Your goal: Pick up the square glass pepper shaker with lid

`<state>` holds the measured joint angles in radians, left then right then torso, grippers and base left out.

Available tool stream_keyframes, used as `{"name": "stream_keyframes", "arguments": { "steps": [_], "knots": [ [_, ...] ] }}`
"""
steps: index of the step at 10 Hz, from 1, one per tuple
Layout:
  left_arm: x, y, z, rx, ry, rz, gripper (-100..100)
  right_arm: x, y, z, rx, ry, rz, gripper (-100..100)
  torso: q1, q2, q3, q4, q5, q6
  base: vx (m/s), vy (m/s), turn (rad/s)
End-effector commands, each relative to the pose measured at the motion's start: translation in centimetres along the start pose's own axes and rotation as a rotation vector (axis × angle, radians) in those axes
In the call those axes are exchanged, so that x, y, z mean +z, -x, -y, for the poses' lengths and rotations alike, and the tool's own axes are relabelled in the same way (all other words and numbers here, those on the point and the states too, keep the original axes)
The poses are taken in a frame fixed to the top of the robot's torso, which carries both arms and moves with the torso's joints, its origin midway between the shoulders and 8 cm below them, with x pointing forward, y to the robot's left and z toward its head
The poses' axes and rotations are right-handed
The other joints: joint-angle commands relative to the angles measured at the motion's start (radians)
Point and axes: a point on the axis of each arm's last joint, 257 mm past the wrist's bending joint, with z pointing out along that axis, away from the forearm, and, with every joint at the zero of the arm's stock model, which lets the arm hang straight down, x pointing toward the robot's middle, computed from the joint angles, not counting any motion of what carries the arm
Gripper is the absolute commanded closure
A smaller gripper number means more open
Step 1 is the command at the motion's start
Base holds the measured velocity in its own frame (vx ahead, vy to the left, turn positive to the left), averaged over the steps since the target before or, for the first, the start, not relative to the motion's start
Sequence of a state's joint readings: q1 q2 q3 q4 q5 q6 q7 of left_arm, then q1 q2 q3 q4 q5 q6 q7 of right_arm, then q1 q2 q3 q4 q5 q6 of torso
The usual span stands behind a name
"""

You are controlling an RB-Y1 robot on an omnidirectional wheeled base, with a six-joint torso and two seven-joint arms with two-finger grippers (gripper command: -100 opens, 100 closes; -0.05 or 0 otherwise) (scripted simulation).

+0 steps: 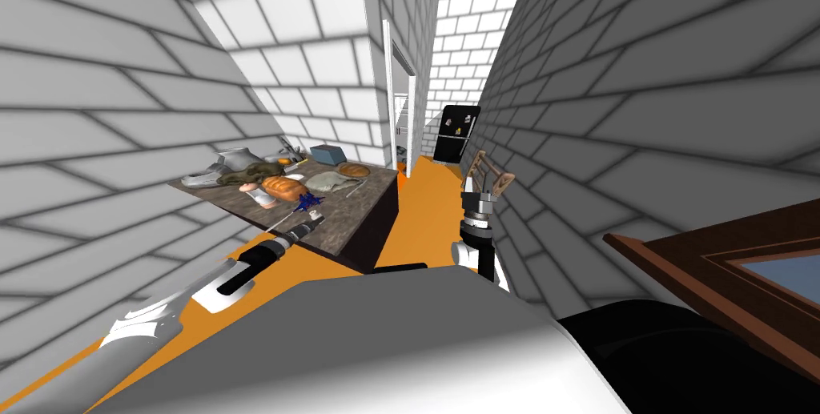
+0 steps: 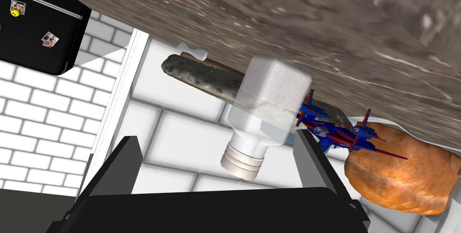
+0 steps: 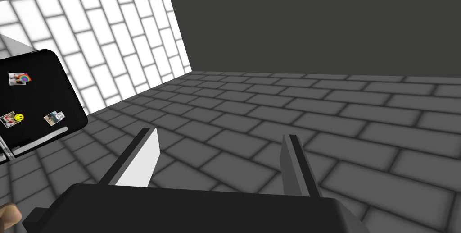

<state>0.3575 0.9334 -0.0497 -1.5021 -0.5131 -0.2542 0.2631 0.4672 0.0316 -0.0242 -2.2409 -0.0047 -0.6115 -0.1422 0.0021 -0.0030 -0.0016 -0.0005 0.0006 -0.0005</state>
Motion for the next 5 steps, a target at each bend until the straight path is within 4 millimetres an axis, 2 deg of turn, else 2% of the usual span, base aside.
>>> {"name": "stream_keyframes", "arguments": {
  "steps": [1,4,5],
  "knots": [
    [-0.2,0.3,-1.4,0.018,0.024,-0.02,-100,0.0,0.0,0.0,0.0,0.0,0.0,0,0.0,0.0,0.0,0.0,0.0,0.0,0.013,0.029,-0.135],
    [-0.9,1.4,-4.0,0.06,0.069,-0.051,-100,0.0,0.0,0.0,0.0,0.0,0.0,0,0.0,0.0,0.0,0.0,0.0,0.0,0.011,0.026,-0.155],
    [-0.7,1.2,-3.5,0.051,0.061,-0.045,-100,0.0,0.0,0.0,0.0,0.0,0.0,0,0.0,0.0,0.0,0.0,0.0,0.0,0.006,0.015,-0.02]
  ]
}}
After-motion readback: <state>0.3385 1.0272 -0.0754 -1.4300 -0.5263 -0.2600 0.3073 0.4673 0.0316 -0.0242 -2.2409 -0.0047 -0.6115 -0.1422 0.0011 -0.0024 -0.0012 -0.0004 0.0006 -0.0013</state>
